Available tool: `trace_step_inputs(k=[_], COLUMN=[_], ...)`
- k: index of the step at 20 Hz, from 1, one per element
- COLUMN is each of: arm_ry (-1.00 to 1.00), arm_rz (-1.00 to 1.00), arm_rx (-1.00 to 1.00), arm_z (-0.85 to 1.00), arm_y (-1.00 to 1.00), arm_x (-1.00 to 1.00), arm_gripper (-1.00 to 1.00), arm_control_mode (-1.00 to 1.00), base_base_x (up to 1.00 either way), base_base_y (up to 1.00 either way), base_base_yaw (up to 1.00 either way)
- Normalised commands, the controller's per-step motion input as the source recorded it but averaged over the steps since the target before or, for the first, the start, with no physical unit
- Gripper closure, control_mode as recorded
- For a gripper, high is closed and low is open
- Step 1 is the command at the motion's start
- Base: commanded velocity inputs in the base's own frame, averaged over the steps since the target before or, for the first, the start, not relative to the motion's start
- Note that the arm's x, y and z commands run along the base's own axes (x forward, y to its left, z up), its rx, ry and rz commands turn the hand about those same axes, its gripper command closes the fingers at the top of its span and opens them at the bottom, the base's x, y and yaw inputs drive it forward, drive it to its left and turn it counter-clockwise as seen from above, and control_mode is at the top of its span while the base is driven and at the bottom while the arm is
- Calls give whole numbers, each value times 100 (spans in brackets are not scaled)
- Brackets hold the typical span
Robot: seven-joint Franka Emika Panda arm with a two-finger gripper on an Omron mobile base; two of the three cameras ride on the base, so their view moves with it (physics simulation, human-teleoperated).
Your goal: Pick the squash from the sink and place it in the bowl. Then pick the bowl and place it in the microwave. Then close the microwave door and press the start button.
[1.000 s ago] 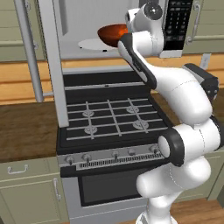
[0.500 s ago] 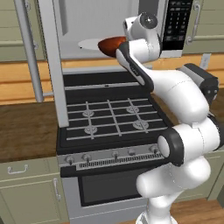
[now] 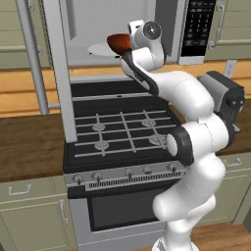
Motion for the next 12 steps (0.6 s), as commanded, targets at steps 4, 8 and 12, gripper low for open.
trace_step_inputs(k=[4, 8, 12], arm_ry=[-12, -23, -21], arm_rz=[0, 6, 10], arm_rx=[0, 0, 0], arm_z=[0, 0, 1], arm_y=[28, -1, -35], arm_x=[63, -29, -98], arm_gripper=[-100, -100, -100], arm_control_mode=[-100, -100, -100], base_base_x=[0, 0, 0], base_base_y=[0, 0, 0], base_base_yaw=[0, 0, 0])
